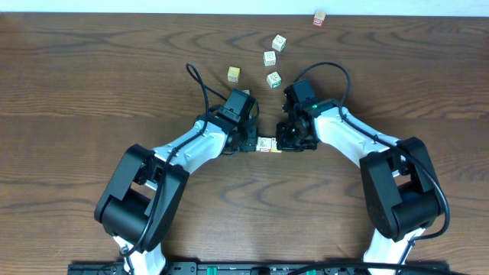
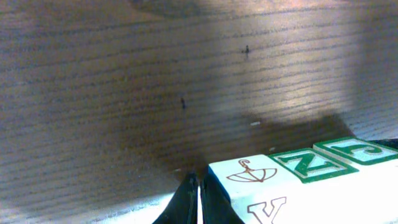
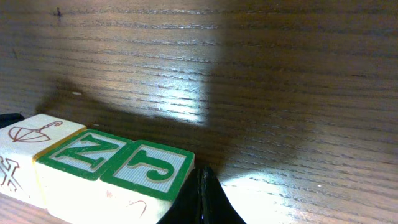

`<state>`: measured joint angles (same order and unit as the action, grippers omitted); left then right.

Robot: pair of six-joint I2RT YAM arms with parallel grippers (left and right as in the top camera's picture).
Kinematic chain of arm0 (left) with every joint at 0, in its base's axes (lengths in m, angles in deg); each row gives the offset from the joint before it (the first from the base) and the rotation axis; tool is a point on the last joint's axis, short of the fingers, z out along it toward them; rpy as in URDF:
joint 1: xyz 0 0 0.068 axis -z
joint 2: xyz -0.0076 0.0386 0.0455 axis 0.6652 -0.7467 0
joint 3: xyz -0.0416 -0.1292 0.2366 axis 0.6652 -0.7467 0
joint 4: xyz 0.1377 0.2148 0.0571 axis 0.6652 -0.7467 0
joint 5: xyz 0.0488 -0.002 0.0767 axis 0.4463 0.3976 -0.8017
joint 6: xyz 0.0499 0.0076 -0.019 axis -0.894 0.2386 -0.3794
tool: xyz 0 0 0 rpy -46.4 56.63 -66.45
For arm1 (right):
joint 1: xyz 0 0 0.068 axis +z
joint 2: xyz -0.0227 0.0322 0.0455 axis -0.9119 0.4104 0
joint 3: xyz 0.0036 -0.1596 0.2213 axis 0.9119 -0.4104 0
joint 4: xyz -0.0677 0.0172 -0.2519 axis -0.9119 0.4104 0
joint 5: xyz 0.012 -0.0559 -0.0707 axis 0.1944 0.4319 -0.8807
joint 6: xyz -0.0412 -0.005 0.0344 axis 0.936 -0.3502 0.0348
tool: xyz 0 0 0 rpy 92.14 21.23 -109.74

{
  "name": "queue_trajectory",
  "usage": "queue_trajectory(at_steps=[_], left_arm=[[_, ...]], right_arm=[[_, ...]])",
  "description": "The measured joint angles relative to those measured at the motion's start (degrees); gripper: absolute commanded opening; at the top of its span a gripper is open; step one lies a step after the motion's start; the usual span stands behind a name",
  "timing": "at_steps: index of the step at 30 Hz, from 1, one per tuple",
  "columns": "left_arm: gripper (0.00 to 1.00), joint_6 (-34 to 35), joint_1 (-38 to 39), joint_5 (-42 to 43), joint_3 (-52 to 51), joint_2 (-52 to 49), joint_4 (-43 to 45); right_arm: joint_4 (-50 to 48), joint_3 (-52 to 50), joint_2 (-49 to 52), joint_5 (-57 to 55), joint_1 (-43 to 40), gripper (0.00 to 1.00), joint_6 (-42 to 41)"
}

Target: Lift 3 blocks

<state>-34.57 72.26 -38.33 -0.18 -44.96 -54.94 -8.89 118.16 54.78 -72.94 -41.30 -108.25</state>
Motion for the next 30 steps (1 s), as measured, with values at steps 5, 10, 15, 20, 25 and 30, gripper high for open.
queue_trajectory(at_steps=[5,10,15,20,25,30], left_arm=[[0.07,-0.59,0.79,-0.63,-0.35,0.42,-0.13],[0.07,-1.68,0.96,0.07,-0.42,0.5,-0.11],[0.07,-1.86,1.4,0.81,-0.61,1.09,-0.26],[0.07,-1.88,1.46,1.11,-0.68,1.9,-0.35],[0.07,-1.86,1.46,1.31,-0.68,2.14,-0.37],[0.07,-1.22,1.46,1.31,-0.7,2.14,0.07]], right_arm=[[1.7,0.44,-0.04,-1.2,0.57,0.01,0.07],[3.28,0.66,-0.13,-1.64,0.59,0.01,0.46],[3.74,0.66,-0.5,-3.1,0.59,0.01,0.87],[3.85,0.66,-1.84,-3.91,0.59,0.01,0.9],[4.11,0.66,-2.1,-4.11,0.59,0.01,0.87],[4.11,0.66,-2.12,-4.2,0.59,0.01,-0.09]])
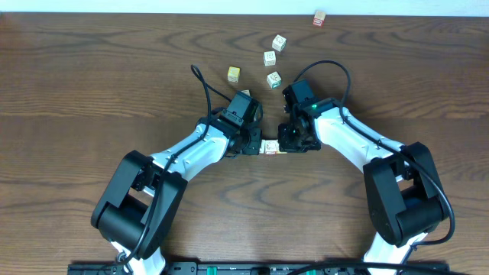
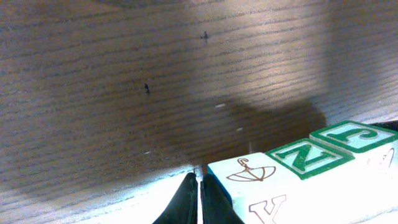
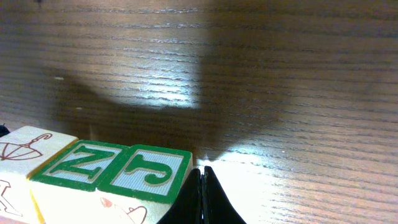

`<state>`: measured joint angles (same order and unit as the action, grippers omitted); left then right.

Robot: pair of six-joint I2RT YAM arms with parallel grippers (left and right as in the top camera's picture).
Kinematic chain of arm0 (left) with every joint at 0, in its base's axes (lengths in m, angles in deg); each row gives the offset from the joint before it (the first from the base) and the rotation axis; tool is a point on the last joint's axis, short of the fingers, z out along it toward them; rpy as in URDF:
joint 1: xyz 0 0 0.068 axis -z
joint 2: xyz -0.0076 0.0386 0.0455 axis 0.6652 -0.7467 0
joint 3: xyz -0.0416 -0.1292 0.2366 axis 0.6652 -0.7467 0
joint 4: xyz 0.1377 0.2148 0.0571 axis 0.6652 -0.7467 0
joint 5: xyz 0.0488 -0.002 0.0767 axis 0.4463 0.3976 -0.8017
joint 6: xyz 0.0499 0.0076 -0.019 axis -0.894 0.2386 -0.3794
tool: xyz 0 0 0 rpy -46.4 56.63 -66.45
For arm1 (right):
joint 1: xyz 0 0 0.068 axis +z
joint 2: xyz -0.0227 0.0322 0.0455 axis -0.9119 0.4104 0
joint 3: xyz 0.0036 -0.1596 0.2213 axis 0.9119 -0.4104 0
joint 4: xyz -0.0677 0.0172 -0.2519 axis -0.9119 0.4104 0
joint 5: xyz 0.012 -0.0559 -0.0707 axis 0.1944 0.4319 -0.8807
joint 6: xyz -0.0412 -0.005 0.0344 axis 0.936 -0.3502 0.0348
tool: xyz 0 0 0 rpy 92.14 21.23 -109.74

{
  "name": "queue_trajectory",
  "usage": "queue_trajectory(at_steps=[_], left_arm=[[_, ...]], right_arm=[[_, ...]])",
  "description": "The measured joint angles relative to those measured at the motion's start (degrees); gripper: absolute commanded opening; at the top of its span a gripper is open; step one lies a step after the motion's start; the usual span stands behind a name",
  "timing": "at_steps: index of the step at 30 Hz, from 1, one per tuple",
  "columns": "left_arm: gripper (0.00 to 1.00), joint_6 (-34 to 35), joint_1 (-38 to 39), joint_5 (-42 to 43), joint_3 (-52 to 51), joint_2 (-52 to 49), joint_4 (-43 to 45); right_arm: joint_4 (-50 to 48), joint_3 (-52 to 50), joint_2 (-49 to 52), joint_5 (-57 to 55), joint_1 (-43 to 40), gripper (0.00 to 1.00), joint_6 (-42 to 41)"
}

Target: Lift 3 blocks

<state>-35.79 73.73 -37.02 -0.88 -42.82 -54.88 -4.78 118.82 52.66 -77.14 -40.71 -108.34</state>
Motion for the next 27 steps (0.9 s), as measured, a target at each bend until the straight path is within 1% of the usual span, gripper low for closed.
queue_trajectory(at_steps=[9,27], left_arm=[[0.07,4.52,0.0,-0.02,-0.7,0.0,2.64],[0.07,5.64,0.0,-0.04,-0.7,0.5,2.73]], right_arm=[[-0.04,0.0,-0.11,-0.7,0.0,0.01,-2.84],[-0.35,0.0,-0.81,-1.01,0.0,0.01,-3.19]])
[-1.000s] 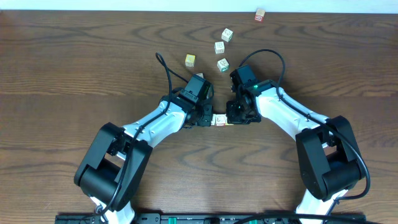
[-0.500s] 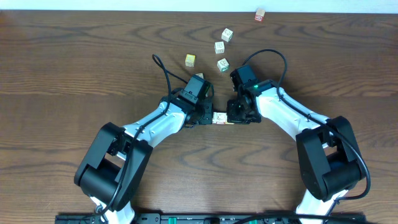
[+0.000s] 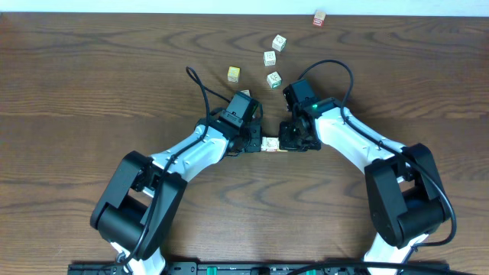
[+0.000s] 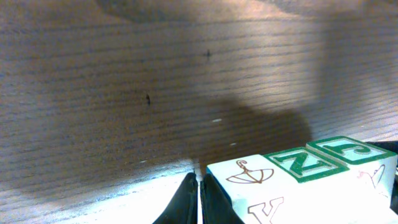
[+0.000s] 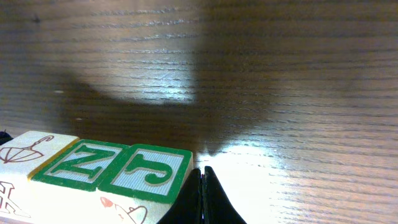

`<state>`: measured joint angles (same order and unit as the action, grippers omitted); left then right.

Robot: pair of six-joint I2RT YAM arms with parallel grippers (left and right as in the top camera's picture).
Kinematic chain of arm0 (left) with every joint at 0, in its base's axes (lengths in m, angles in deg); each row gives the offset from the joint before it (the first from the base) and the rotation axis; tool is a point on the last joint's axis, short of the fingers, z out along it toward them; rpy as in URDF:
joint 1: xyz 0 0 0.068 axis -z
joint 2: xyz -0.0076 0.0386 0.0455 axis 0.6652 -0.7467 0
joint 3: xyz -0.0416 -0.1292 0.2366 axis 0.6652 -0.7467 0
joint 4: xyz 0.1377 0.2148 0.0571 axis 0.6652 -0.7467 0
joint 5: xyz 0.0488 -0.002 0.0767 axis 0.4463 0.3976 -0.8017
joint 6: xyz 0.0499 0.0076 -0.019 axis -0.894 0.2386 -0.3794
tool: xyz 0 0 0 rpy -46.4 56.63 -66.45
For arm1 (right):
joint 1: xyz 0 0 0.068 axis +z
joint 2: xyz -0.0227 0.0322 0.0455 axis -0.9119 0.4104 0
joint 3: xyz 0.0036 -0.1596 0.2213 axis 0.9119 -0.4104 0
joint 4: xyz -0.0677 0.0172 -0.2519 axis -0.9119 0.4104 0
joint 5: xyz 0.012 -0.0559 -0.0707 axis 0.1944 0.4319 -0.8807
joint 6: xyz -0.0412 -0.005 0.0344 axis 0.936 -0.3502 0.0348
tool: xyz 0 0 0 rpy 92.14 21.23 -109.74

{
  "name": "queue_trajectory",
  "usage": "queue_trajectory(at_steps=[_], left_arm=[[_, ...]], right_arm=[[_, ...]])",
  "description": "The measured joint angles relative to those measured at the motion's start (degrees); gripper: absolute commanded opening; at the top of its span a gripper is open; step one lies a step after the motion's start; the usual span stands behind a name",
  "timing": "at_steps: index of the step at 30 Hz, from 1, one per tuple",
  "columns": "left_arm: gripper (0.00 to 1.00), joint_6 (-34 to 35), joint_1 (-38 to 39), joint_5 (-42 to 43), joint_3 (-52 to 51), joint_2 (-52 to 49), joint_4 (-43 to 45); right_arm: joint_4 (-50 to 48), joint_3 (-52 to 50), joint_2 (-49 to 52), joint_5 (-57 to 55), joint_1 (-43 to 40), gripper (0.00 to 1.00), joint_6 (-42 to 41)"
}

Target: Lift 3 blocks

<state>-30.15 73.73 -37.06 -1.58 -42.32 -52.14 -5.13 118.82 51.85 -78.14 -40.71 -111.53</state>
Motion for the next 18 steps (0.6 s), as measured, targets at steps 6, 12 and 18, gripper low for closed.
queue_trajectory(at_steps=[6,12,18], left_arm=[[0.07,0.0,0.0,-0.83,0.0,2.95,-0.13],[0.07,0.0,0.0,-1.18,-0.02,3.91,-0.24],[0.07,0.0,0.0,-1.22,-0.02,4.0,-0.02]], right_arm=[[0.02,0.0,-2.62,-0.61,0.0,0.01,0.0],[0.0,0.0,-3.13,-0.87,0.0,0.01,-0.04],[0.2,0.02,-4.17,-1.01,0.0,0.01,-0.02]])
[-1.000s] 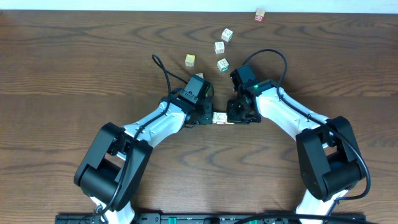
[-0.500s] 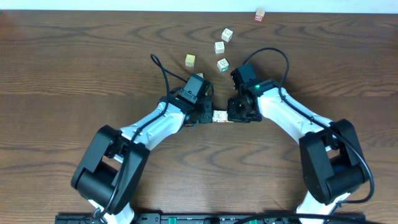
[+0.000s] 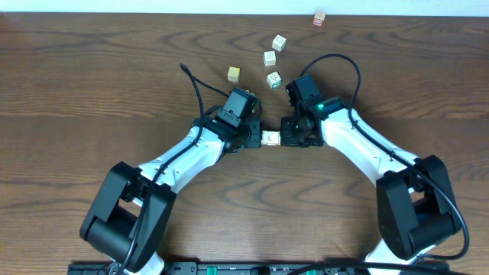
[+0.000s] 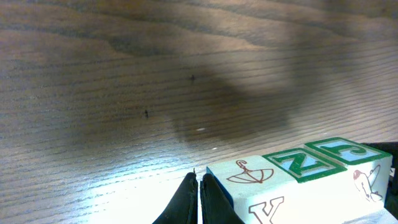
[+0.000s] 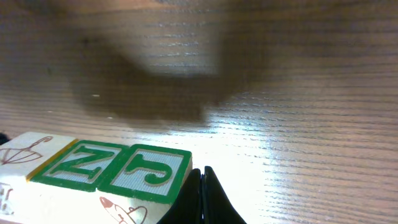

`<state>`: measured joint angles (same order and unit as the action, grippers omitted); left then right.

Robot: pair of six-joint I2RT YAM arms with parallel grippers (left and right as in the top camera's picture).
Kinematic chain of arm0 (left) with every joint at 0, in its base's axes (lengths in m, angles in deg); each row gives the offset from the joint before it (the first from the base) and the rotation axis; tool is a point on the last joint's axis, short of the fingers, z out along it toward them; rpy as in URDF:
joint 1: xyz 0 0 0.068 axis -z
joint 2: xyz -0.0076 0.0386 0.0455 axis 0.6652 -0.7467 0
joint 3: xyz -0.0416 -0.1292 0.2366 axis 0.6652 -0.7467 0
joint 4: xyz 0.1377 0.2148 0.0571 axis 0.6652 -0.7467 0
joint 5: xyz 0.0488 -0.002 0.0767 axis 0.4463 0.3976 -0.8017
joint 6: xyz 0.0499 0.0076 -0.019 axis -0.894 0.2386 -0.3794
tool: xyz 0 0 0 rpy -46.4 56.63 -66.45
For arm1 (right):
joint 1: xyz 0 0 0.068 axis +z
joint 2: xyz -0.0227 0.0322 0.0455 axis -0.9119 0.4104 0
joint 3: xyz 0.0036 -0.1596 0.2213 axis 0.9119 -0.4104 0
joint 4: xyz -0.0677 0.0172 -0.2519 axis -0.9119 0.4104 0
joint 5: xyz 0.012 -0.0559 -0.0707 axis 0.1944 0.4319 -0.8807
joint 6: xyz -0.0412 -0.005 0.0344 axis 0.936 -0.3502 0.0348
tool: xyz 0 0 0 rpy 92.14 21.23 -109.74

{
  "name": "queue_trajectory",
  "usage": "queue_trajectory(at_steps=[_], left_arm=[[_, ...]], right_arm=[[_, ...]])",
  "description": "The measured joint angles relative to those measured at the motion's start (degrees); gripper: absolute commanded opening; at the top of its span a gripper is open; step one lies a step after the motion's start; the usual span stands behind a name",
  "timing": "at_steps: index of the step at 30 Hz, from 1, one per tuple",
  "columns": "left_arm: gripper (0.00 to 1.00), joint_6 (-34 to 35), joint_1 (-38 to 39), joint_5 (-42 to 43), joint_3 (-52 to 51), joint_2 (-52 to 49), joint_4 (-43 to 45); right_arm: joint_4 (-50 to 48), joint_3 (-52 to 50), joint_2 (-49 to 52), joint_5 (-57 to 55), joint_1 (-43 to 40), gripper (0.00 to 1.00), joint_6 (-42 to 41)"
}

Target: Lift 3 blocks

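Three wooden blocks form one row (image 3: pixel 270 138) squeezed end to end between my two grippers, off the table. My left gripper (image 3: pixel 253 140) is shut, its tips (image 4: pixel 199 178) pressing the white umbrella block (image 4: pixel 249 177). Beside that come the green N block (image 4: pixel 301 163) and the green J block (image 4: pixel 345 149). My right gripper (image 3: pixel 287 138) is shut too, its tips (image 5: pixel 202 172) against the J block (image 5: pixel 158 165). The row's shadow lies on the wood well apart from the blocks.
Several loose blocks lie behind the arms: a yellow one (image 3: pixel 233 73), three pale ones (image 3: pixel 273 79) (image 3: pixel 270 57) (image 3: pixel 279 42), and a red one (image 3: pixel 319 17) at the far edge. The brown wooden table (image 3: pixel 76 92) spreads all round.
Both arms have moved a little toward the back of the table with the row still clamped. In both wrist views the shadow now lies farther from the blocks, so the row hangs higher.
At first the three-block row was squeezed between both shut grippers low over the table, its shadow touching the blocks. At each later moment the shadow lay farther off. Now the row hangs clear of the table, held the same way.
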<state>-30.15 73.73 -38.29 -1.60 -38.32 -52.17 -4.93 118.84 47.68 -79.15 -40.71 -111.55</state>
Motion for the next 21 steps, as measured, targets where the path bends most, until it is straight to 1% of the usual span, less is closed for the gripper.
queue_trajectory(at_steps=[9,21], left_arm=[[0.07,0.0,0.0,-0.35,0.0,3.41,-0.04],[0.07,0.0,0.0,-0.44,0.0,4.66,0.13]], right_arm=[[0.2,0.0,-3.28,-0.79,0.0,0.01,0.0],[0.28,0.0,-5.07,-1.27,0.0,0.01,0.0]])
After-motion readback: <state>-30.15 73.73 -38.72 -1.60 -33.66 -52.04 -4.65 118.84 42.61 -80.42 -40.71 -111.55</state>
